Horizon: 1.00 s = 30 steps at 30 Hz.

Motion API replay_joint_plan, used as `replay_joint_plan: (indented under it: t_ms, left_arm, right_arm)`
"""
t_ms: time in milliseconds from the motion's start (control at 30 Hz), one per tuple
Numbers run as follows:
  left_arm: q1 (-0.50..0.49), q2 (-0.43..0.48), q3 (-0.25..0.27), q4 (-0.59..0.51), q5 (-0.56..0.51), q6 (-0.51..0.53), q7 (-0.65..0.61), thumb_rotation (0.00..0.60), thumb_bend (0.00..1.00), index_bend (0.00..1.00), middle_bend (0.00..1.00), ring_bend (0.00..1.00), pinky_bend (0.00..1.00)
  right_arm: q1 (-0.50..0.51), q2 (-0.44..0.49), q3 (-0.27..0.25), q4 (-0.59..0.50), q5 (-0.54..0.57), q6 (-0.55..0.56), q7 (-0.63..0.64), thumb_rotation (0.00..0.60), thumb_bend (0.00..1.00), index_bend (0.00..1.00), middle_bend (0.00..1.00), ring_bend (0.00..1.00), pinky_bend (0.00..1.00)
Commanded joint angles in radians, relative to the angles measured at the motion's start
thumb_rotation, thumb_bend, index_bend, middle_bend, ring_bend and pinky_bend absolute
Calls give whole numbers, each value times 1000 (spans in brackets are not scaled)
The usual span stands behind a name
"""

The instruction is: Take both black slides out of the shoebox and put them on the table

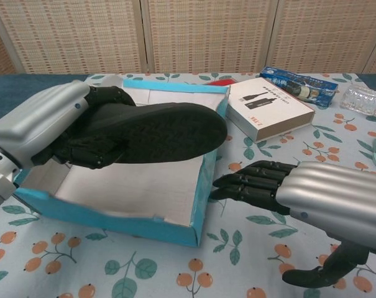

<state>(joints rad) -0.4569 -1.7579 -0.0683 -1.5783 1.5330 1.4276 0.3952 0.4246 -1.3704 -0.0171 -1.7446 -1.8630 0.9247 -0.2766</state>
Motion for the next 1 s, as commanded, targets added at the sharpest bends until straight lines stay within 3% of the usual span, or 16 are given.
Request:
replay_joint_plan:
  t_ms: [33,300,433,533,700,833,1000]
  left_arm:
    - [5,6,-6,-12,-3,-4,-20,600,566,500,386,258,379]
    - [17,71,-34,-83,77,66,-102,600,561,496,381,258,359]
    - [51,172,-46,-135,122,135,-112,600,558,494,381,258,353]
    - [105,266,-33,-115,144,208,-140,600,557,495,381,266,349]
    - [223,348,14,58,121,320,-245,600,551,488,378,271,327]
    - [303,325,31,268,82,387,-354,600,545,478,365,266,311]
    - [360,245,46,533,-22,298,-508,600,520,448,341,237,290]
  right_arm:
    - [7,-4,-6,6,23,-4,-21,567,148,0,0,0,0]
    - [-20,69,-37,-28,1,127,24,571,147,0,0,0,0]
    - [-70,157,-73,-53,-31,259,80,572,147,0,0,0,0]
    - [-132,249,-115,-77,-77,399,123,579,147,0,0,0,0]
    - [-224,390,-172,-90,-152,621,230,590,147,0,0,0,0]
    - [-273,451,-208,-91,-185,687,247,590,148,0,0,0,0]
    - [-313,477,-230,-104,-246,714,205,586,147,0,0,0,0]
